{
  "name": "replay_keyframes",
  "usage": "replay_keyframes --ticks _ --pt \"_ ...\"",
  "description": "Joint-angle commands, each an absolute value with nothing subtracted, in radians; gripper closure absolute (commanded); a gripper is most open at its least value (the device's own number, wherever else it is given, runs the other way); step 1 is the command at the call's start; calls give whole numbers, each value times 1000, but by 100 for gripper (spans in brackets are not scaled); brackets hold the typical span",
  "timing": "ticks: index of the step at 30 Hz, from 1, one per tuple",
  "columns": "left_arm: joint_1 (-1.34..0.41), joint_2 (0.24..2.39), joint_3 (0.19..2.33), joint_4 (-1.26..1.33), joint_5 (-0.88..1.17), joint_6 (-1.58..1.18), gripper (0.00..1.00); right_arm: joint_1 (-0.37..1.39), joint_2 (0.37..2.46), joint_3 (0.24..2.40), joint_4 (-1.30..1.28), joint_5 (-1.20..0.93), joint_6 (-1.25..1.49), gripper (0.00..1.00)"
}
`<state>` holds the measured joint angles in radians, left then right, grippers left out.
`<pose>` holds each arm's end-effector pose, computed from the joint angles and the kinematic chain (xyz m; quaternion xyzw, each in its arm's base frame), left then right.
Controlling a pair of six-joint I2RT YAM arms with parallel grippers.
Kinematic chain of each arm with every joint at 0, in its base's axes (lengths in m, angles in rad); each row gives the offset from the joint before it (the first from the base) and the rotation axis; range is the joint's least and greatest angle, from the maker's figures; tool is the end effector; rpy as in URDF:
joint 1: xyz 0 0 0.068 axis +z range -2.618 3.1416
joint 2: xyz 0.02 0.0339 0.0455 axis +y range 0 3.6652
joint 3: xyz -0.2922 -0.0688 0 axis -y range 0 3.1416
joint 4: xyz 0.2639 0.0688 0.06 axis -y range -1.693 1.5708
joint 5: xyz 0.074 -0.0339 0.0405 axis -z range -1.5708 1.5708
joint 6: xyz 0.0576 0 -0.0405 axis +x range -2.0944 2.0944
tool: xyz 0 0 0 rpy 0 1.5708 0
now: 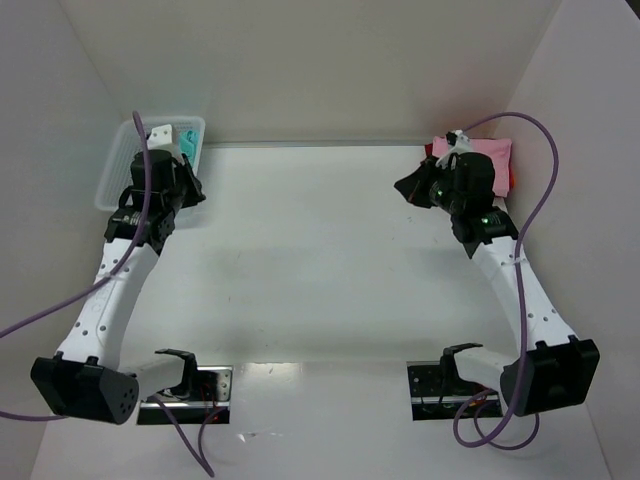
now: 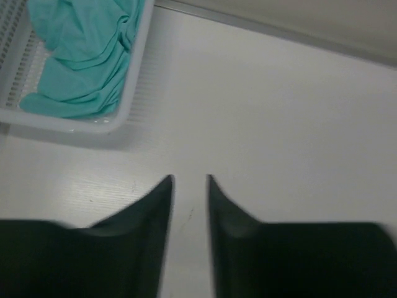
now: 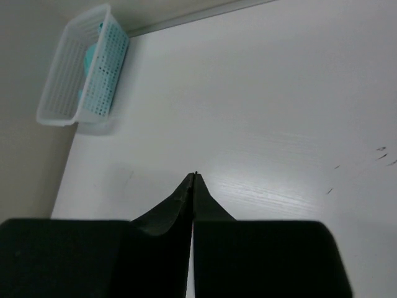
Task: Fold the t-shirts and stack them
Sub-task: Put the neatly folded tshirt into the corner of the board with the right arm
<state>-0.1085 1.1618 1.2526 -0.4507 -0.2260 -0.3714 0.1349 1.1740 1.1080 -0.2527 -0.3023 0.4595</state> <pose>0.2827 -0.0178 0.4195 -0.1707 0.8015 -0.0443 0.5713 0.2918 0.0569 0.3850 0.0424 0.8048 0.2863 0.5181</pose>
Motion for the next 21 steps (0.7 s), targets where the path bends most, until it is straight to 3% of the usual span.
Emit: replay_keyframes --ticks 1,2,3,4,5,6,7,8,9,10,11,12,13,14,15,16,17,18,19,20,21 --pt "-100 1161 1210 -362 -45 -382 75 150 1108 1091 -249 -258 479 97" --pt "-100 1175 1210 -374 -44 -393 86 150 1108 1091 -249 -258 479 36" --pt "-100 1175 1210 -374 -11 -393 86 150 1108 1091 -249 -270 479 10" --pt "-91 1175 1210 -374 7 -376 62 150 1097 1103 -249 -270 479 0" --pt "-91 1186 1210 -374 50 -344 22 150 1086 1103 -249 -261 491 0" --pt "-91 1186 1210 -374 98 -303 6 150 1086 1103 -233 -261 502 0" --pt "-91 1198 1229 -383 98 -302 4 150 1086 1103 -233 -244 502 7" --pt "-91 1212 1239 -383 116 -281 56 150 1095 1118 -242 -232 483 40" --pt "-91 1212 1265 -399 117 -281 88 150 1109 1162 -268 -198 473 84" --pt "-91 1222 1278 -399 98 -317 98 150 1124 1182 -296 -166 472 87" --pt "-91 1223 1278 -399 98 -318 97 150 1152 1201 -337 -149 463 81" --pt "-91 1223 1278 -399 115 -308 29 138 1164 1228 -351 -138 425 58" --pt "-91 1223 1287 -399 124 -308 16 138 1175 1238 -351 -123 425 2" --pt "-91 1210 1287 -388 124 -308 14 114 1184 1238 -363 -123 416 0" --pt "-91 1210 1278 -388 138 -299 20 104 1193 1249 -364 -158 405 11" --pt "-91 1210 1278 -374 138 -299 93 104 1193 1249 -345 -158 385 71" --pt "-91 1210 1278 -385 27 -345 100 104 1193 1249 -345 -146 394 84" --pt "-81 1210 1278 -385 -3 -345 100 104 1215 1259 -345 -146 394 80" --pt "-81 1224 1278 -394 -18 -345 74 104 1215 1259 -345 -176 394 50" --pt "-81 1233 1290 -415 -38 -345 7 104 1232 1269 -333 -193 394 4" --pt "-72 1244 1307 -416 -52 -336 0 104 1253 1279 -324 -210 394 0"
